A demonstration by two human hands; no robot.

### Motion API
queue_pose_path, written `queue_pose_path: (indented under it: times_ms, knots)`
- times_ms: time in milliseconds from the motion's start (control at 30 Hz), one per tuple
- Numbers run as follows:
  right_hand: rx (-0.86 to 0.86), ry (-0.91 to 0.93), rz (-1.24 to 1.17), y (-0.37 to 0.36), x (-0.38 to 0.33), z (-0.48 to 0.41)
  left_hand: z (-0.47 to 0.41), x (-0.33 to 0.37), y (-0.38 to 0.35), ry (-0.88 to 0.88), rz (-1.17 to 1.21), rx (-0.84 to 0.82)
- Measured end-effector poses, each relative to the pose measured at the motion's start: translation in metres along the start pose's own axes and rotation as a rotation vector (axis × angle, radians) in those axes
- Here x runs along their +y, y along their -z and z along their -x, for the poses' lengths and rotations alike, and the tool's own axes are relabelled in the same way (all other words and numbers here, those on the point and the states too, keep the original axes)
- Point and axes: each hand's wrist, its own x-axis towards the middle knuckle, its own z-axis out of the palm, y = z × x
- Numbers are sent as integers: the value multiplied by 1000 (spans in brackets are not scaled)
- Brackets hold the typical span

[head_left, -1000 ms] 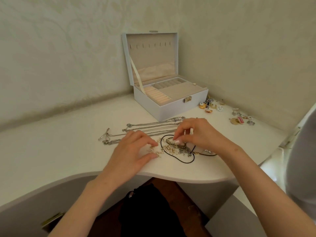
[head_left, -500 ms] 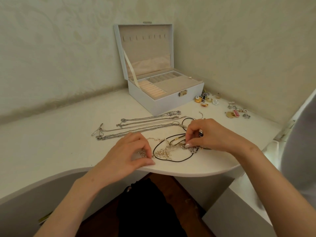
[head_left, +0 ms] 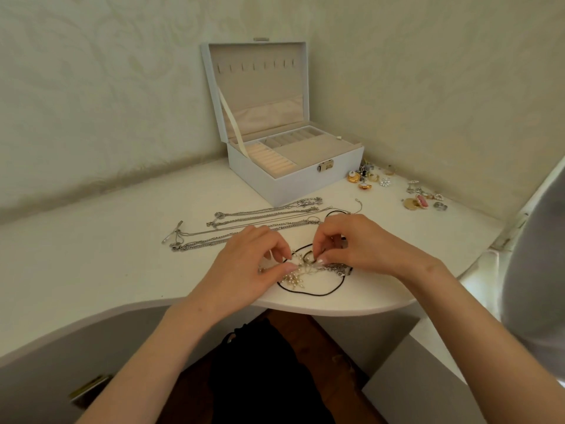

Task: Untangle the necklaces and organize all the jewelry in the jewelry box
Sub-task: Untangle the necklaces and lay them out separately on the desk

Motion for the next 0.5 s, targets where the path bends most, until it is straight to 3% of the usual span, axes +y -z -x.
queue_pose_path:
  times_ms: [133, 267, 500]
  knots:
    - [-28, -9, 55, 2, -1, -1, -11, 7, -2, 14, -31, -95]
    - [46, -24, -137, 8, 1, 5, -16, 7, 0, 65, -5, -192]
    - [151, 9, -356, 9, -3, 4, -21, 19, -3, 146, 148, -89]
